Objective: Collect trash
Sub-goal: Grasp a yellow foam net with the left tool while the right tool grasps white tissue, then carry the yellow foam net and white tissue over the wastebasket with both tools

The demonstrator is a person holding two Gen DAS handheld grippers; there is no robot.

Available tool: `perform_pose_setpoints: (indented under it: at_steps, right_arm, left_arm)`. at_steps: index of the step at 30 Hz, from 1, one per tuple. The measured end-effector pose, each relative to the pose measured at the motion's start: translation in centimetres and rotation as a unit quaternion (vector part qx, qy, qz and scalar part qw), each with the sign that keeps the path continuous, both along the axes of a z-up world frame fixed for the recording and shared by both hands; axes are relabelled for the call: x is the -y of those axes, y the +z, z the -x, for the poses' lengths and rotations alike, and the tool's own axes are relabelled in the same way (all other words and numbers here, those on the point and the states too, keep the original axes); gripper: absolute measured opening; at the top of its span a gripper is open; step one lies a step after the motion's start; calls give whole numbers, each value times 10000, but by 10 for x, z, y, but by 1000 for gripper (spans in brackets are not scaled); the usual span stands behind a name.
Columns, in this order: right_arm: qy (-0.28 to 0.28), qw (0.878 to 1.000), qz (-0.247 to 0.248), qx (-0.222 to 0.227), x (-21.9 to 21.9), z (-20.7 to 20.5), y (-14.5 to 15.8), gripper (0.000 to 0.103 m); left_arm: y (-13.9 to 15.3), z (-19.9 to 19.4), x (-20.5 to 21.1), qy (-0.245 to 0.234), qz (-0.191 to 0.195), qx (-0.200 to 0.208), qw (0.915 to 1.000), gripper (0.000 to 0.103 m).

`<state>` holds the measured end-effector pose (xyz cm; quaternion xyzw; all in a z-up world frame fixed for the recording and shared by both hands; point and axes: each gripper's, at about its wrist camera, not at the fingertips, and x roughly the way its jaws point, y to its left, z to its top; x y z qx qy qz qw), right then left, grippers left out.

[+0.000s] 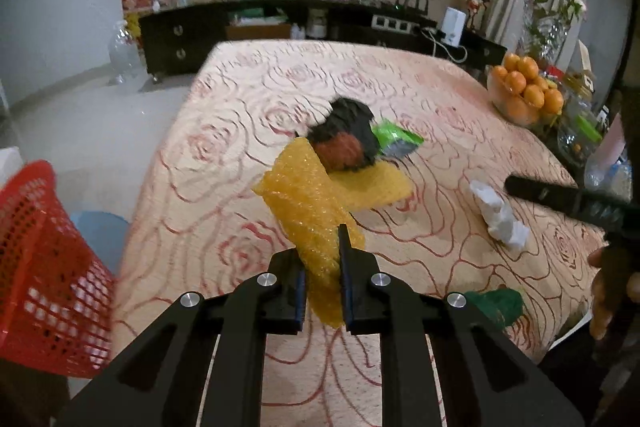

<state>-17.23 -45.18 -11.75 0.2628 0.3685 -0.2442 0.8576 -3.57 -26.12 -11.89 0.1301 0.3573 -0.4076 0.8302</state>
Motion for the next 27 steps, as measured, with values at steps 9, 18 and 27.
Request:
perform_pose_setpoints:
  at_steps: [9,18,27]
  right_arm:
    - [125,9986,-46,-506,0,-13,-26,62]
    - [196,9973,112,-699,-2,-18,-30,33]
    - [247,9974,617,-294,-14,-17,-1,32]
  left_arm:
    - [19,-8,-21,271,111,327,9990,12]
    - [23,-16,-35,453,161,345,9982,12]
    - [31,-18,-42,588,181,513,9968,12]
